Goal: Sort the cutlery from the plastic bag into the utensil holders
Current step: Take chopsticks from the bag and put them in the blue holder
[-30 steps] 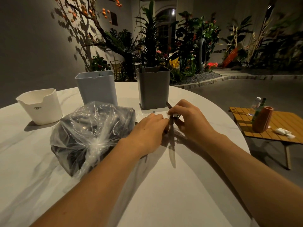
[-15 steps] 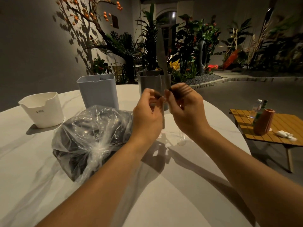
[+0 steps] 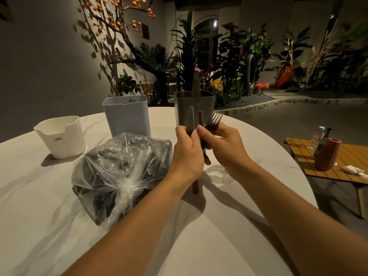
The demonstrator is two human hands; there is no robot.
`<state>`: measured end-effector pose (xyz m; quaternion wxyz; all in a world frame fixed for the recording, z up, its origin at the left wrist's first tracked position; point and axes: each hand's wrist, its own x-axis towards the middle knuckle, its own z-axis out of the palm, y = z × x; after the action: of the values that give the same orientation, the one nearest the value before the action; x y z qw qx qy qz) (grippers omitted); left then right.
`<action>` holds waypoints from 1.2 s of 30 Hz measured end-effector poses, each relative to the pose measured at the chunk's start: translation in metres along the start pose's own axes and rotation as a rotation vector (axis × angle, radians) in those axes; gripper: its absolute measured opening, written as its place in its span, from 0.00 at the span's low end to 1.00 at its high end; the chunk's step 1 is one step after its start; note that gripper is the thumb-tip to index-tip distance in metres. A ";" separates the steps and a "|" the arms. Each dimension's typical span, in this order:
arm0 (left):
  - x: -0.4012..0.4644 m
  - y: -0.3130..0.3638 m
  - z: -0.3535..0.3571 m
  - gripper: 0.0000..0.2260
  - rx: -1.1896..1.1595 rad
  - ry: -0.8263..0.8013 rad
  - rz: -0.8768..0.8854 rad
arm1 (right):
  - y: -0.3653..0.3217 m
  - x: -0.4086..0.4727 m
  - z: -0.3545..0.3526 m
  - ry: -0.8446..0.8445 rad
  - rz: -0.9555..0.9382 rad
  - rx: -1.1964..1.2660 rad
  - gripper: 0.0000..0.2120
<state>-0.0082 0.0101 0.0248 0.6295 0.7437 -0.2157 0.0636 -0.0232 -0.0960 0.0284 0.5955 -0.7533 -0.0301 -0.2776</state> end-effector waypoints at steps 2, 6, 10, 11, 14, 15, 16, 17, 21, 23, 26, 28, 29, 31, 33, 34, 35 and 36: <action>-0.001 -0.001 0.003 0.09 -0.022 0.014 -0.016 | 0.004 0.001 -0.002 -0.034 0.075 0.070 0.09; -0.003 -0.005 0.006 0.14 0.038 -0.001 -0.006 | -0.002 0.002 -0.003 -0.097 0.202 0.203 0.09; -0.004 -0.002 0.005 0.16 0.185 -0.025 -0.013 | -0.023 0.010 -0.012 -0.073 0.269 0.340 0.24; -0.005 0.000 0.005 0.16 0.205 -0.032 -0.018 | -0.027 0.014 -0.014 -0.060 0.272 0.290 0.24; -0.006 0.003 0.006 0.20 0.171 -0.043 -0.036 | -0.031 0.022 -0.016 -0.068 0.250 0.104 0.16; -0.007 0.004 0.006 0.21 0.127 -0.043 -0.054 | -0.031 0.024 -0.016 -0.074 0.249 0.077 0.15; -0.007 0.003 0.007 0.21 0.080 -0.044 -0.073 | -0.031 0.025 -0.017 -0.078 0.254 0.058 0.14; -0.006 0.002 0.008 0.21 0.045 -0.045 -0.089 | -0.031 0.025 -0.017 -0.080 0.259 0.048 0.13; -0.005 0.005 0.006 0.13 -0.078 -0.103 -0.152 | -0.032 0.027 -0.018 -0.033 0.233 0.046 0.09; -0.003 0.012 0.002 0.11 -0.136 -0.123 -0.159 | -0.037 0.029 -0.020 -0.046 0.222 0.002 0.06; 0.000 0.023 -0.003 0.10 -0.152 -0.118 -0.130 | -0.047 0.035 -0.025 -0.085 0.195 -0.051 0.08; 0.002 0.029 -0.005 0.13 -0.137 -0.102 -0.115 | -0.056 0.040 -0.029 -0.086 0.130 -0.008 0.09; 0.003 0.031 -0.006 0.14 -0.125 -0.094 -0.111 | -0.060 0.042 -0.031 -0.081 0.095 0.021 0.14; 0.006 0.034 -0.008 0.16 -0.095 -0.079 -0.109 | -0.065 0.046 -0.034 -0.067 0.031 0.019 0.26; 0.008 0.039 -0.009 0.17 -0.063 -0.067 -0.107 | -0.068 0.051 -0.034 -0.081 -0.004 -0.069 0.30; 0.010 0.041 -0.009 0.18 -0.046 -0.065 -0.102 | -0.071 0.052 -0.034 -0.104 -0.005 -0.103 0.28; 0.012 0.043 -0.008 0.19 -0.029 -0.068 -0.098 | -0.073 0.053 -0.033 -0.139 0.002 -0.127 0.26; 0.015 0.045 -0.008 0.20 -0.013 -0.075 -0.100 | -0.075 0.054 -0.032 -0.177 0.012 -0.139 0.23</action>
<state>-0.0114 0.0095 0.0726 0.6284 0.7511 -0.2022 0.0031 -0.0180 -0.1187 0.1238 0.5386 -0.8144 -0.0591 -0.2077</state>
